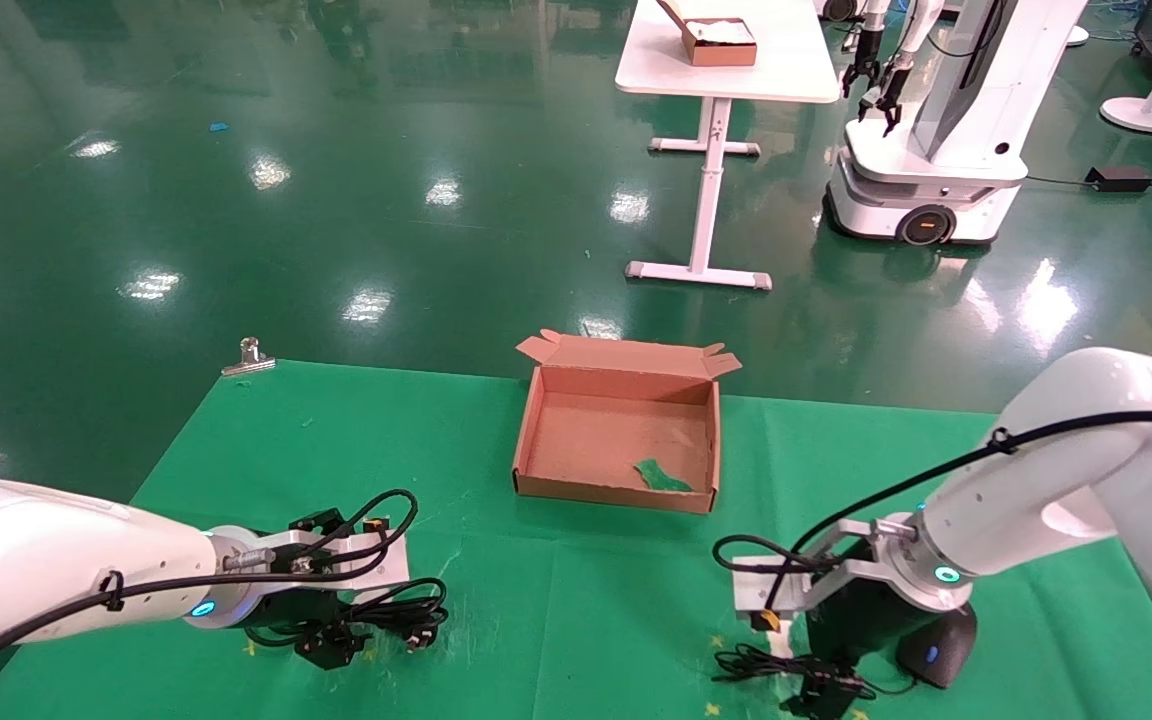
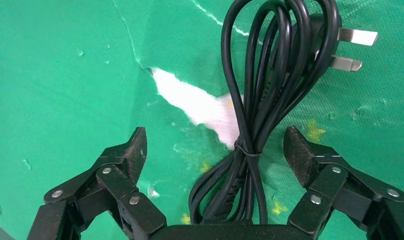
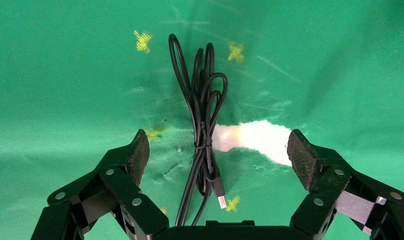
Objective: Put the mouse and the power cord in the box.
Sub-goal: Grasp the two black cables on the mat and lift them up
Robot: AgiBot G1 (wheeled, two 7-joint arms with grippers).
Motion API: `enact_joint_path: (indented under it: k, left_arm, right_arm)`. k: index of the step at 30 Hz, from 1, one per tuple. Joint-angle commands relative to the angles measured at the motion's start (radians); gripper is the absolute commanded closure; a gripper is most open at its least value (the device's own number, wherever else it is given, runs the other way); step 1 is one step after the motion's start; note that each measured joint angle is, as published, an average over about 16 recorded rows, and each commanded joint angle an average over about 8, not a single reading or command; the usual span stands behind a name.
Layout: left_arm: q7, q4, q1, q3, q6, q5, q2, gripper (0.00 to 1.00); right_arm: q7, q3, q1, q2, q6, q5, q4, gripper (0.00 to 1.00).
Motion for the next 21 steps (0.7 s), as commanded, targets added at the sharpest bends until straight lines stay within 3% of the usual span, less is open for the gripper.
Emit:
enact_joint_path:
  k: [1,21]
  left_arm:
    - [0.0,0.0,0.0,0.0,0.0,0.0,0.0,1.0]
    - [0.0,-0.001,0.0,0.0,0.001,-0.003,0.0,1.0]
  right_arm:
    - [0.004,0.001,-0.002,0.004,-0.002,0.001,0.008,1.0]
    - [0.016,0.004,-0.008,0.02,-0.008,0.007,0.035,1.0]
